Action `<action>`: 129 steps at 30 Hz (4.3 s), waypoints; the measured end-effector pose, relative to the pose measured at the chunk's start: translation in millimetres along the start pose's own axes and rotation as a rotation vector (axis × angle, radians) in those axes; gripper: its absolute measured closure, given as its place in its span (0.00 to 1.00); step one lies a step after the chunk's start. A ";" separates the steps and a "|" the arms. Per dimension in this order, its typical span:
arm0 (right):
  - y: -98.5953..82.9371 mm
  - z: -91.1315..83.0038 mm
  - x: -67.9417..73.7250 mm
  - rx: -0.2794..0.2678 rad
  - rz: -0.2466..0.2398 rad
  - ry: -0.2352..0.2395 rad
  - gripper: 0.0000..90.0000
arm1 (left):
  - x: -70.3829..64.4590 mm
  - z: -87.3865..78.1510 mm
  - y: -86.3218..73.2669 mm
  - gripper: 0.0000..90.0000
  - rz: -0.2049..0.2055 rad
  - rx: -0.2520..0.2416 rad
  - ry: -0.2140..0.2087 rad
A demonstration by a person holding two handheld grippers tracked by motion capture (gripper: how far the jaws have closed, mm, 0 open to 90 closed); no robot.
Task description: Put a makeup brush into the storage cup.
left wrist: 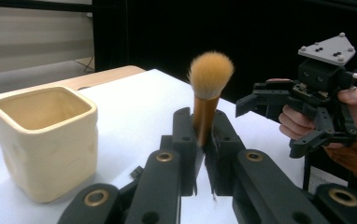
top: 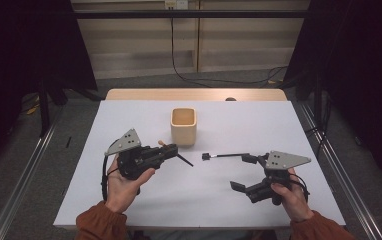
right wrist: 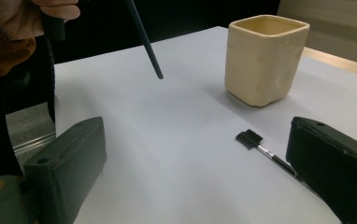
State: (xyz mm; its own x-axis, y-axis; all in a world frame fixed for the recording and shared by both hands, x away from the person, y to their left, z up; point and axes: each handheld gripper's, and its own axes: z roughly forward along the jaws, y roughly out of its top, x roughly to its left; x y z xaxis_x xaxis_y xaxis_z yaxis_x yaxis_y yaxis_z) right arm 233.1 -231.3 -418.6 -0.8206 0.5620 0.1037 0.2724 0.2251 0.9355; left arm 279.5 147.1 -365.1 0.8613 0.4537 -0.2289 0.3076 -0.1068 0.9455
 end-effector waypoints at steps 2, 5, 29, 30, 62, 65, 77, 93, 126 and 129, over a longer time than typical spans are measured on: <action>-2.0 -3.2 -0.2 -0.001 0.004 -0.013 0.04 | 1.4 -1.7 0.5 0.93 0.001 0.002 0.008; -3.6 -6.8 0.2 -0.011 0.006 -0.021 0.03 | 2.4 -4.0 1.1 0.93 0.002 0.002 0.017; -19.8 -17.3 6.3 -0.046 0.029 -0.073 0.00 | 16.3 -15.1 16.6 0.93 0.004 -0.002 0.094; -20.0 -17.1 6.2 -0.046 0.029 -0.072 0.00 | 18.6 -15.2 17.7 0.93 0.004 -0.002 0.102; -22.7 -16.5 5.2 -0.058 0.035 -0.109 0.00 | 50.1 6.0 64.6 0.93 0.053 -0.002 0.203; -22.6 -16.7 5.2 -0.060 0.033 -0.110 0.00 | 54.0 9.3 66.9 0.93 0.052 0.002 0.215; -23.9 -16.1 4.6 -0.053 0.035 -0.115 0.00 | 67.6 18.6 74.6 0.93 0.041 0.000 0.240; -24.4 -15.4 4.6 -0.047 0.034 -0.107 0.01 | 75.3 34.9 78.7 0.93 0.040 0.016 0.253; -24.7 -16.6 5.8 -0.043 0.024 -0.108 0.01 | 88.6 66.1 46.4 0.93 0.025 0.105 0.270; -24.7 -16.7 5.7 -0.043 0.025 -0.110 0.01 | 91.2 67.3 43.1 0.93 0.016 0.108 0.271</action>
State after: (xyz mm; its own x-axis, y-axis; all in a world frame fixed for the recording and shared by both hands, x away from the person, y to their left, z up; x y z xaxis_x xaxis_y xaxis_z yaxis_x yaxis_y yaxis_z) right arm 213.4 -246.9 -435.5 -0.7533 0.6512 0.0919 0.2685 0.1770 0.9469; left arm 398.5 124.3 -360.7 0.7314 0.6695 -0.1301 0.3485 -0.2029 0.9151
